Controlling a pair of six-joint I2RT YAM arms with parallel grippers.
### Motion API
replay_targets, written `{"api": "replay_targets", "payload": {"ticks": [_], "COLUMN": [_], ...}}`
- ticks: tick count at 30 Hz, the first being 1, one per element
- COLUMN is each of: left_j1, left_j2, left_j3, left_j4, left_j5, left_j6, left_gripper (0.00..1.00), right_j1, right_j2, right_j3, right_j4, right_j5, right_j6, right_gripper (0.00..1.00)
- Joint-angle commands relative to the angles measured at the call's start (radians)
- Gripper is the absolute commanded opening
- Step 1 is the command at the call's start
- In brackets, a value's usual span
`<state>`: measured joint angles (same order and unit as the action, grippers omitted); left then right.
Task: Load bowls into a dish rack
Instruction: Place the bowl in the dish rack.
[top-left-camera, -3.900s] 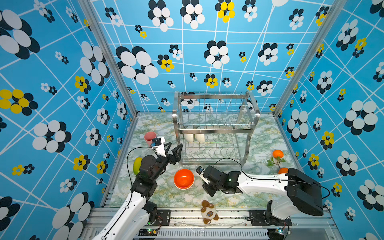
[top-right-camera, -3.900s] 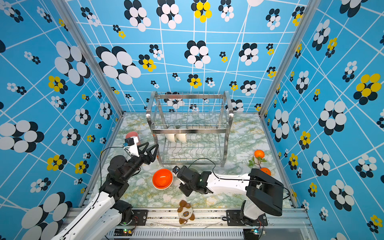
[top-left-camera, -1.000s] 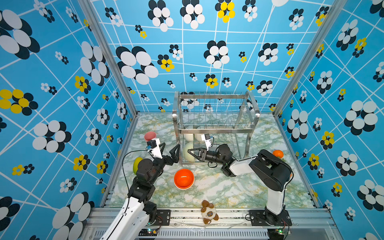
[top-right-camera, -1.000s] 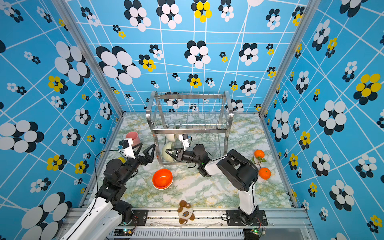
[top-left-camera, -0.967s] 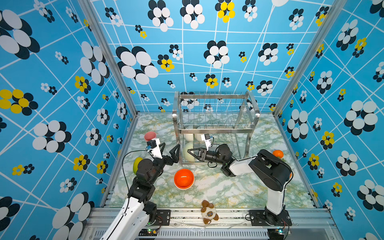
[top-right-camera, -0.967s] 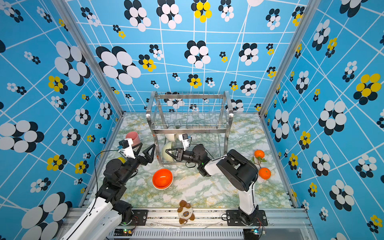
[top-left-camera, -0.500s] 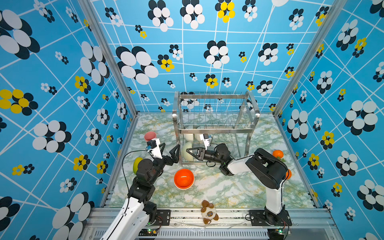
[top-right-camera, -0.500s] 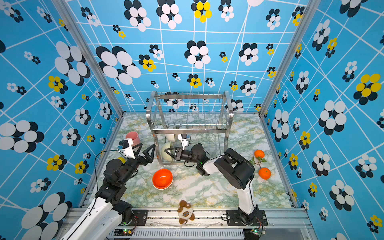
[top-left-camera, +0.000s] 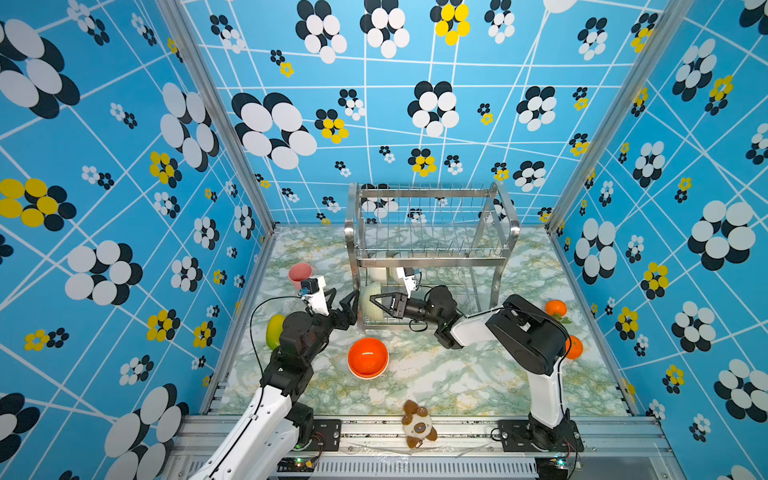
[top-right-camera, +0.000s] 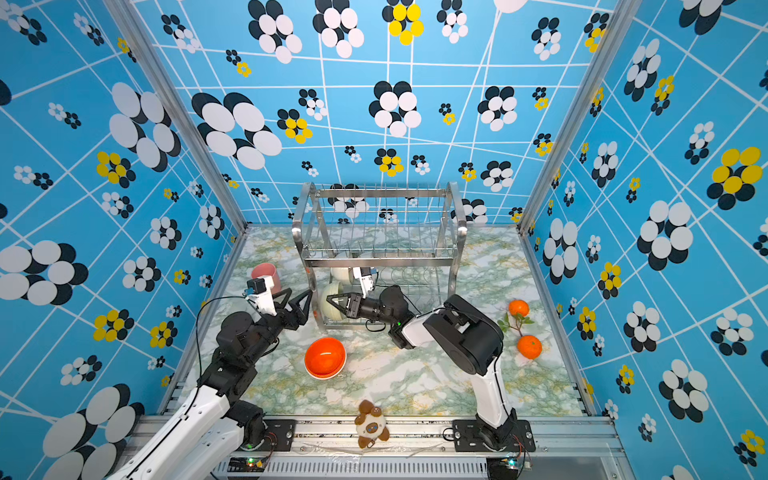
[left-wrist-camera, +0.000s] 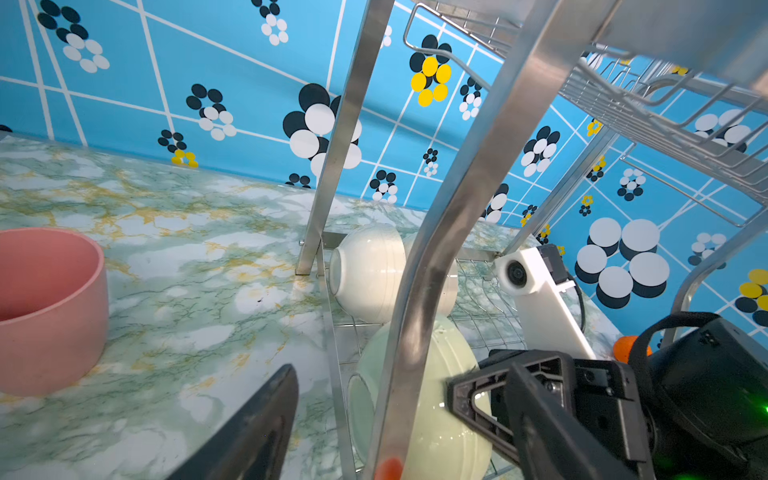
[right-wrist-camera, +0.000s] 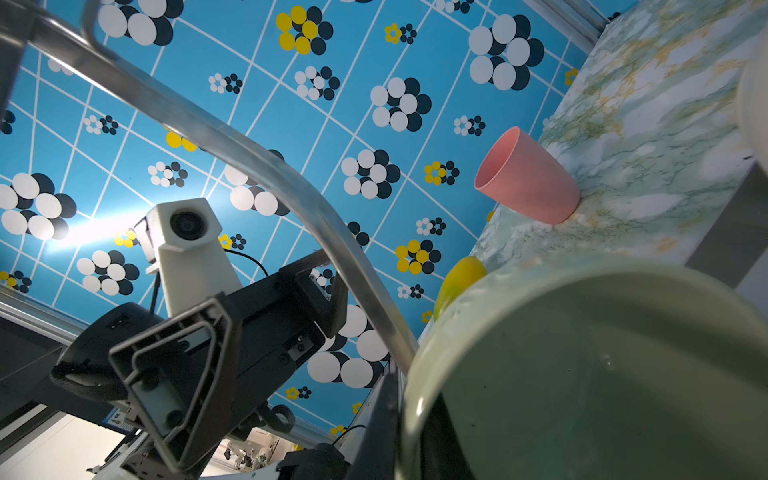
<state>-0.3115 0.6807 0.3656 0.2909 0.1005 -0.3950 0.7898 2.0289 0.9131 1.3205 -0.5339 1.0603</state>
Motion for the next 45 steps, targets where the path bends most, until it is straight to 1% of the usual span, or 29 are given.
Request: {"api": "replay_targets", "payload": {"ticks": [1,5,12,17,23,24,29,35,37,45], "left_j1": [0.006,0.005,0.005,0.005,0.000,-0.001,-0.005,-0.006,-0.008,-0.007], "left_j2": [0.024,0.062,0.149,0.221,0.278,0.282,0.285,0.287,0.287,0.280], "left_j3": [-0.006,-0.008,0.005,0.018,0.030,0.033,0.036,0.045,0.046,0.050], "left_j4": [0.012,0.034,0.075,0.113,0.144,0.143,0.143,0.133,0.133,0.122], "left_j5": [0.026,0.047,0.055,0.064,0.065,0.064,0.043,0.045,0.045,0.039], "left_j6": [0.013,0.007,0.013,0.011,-0.001,-0.002,-0.003,-0.004,-0.007,-0.007], "left_gripper": [0.74,0.66,0.63,0.58,0.44,0.38,0.19,0.06,0.04,0.04], "right_j1": [0.006,0.006,0.006,0.005,0.006,0.006,0.005,0.004,0.005,0.005], "right_j2": [0.003,0.011,0.026,0.029,0.034,0.036,0.039,0.047,0.048,0.071], "right_j3": [0.034,0.037,0.044,0.043,0.042,0.043,0.044,0.064,0.072,0.079], "right_j4": [0.088,0.088,0.088,0.088,0.088,0.088,0.088,0.088,0.088,0.088], "right_j5": [0.000,0.000,0.004,0.005,0.007,0.008,0.019,0.020,0.020,0.044], "right_j6": [0.002,0.005,0.009,0.010,0.011,0.011,0.012,0.014,0.015,-0.006], "right_gripper": [0.03,0.03,0.03,0.04,0.04,0.04,0.04,0.06,0.06,0.06]}}
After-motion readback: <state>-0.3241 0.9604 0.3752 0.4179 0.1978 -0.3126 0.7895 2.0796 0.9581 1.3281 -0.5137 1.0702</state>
